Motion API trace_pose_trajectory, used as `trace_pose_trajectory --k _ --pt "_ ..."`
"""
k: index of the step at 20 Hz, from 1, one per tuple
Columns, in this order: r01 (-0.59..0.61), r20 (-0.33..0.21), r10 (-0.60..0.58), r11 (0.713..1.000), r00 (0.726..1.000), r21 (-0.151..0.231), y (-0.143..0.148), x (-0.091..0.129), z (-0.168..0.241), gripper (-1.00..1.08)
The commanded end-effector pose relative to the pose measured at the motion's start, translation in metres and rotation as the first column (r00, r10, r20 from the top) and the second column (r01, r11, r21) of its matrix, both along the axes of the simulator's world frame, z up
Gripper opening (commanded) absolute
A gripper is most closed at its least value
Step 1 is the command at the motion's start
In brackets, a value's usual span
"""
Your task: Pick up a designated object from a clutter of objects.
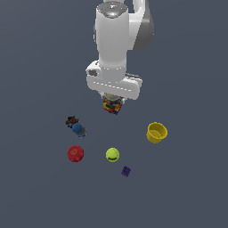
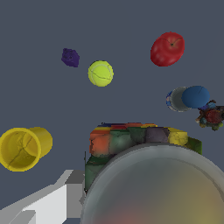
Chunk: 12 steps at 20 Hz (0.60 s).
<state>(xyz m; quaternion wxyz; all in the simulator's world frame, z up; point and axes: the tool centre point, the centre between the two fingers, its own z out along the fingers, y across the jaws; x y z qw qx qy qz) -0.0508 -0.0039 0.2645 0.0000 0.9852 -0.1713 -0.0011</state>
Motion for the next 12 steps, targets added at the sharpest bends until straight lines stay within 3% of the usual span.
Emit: trace_pose_trajectory --k 1,12 --pt "0.0 0.003 0.0 1.0 1.0 0.0 -0.002 0.001 0.026 -1.0" --pt "0.001 0.002 -0.001 1.0 1.0 0.0 -0.01 0.008 0.12 -1.0"
